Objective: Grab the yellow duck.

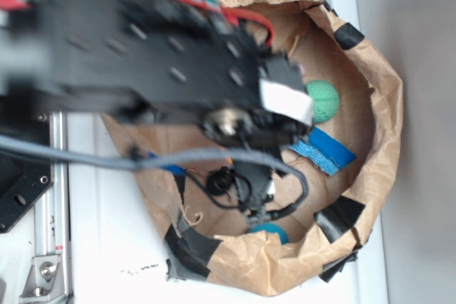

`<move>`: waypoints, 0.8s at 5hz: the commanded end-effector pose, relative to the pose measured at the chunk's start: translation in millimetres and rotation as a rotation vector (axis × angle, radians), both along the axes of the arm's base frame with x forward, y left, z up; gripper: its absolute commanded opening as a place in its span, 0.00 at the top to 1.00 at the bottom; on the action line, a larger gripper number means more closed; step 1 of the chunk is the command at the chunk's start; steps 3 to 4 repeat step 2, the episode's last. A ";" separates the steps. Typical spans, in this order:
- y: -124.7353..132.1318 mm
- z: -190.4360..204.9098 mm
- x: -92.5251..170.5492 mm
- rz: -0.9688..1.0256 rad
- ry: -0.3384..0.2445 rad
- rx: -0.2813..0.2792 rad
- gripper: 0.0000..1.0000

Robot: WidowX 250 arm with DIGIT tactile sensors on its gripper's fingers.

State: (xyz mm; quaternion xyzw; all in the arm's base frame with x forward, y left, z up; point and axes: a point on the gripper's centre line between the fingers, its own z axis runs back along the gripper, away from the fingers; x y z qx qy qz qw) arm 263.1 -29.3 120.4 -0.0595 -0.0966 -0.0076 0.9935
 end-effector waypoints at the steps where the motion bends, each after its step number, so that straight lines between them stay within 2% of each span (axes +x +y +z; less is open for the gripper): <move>1: 38.1 58.8 -4.9 -0.062 0.019 0.079 1.00; 2: 39.8 48.2 -9.0 -0.045 0.067 0.073 1.00; 4: 39.8 48.2 -9.0 -0.045 0.067 0.073 1.00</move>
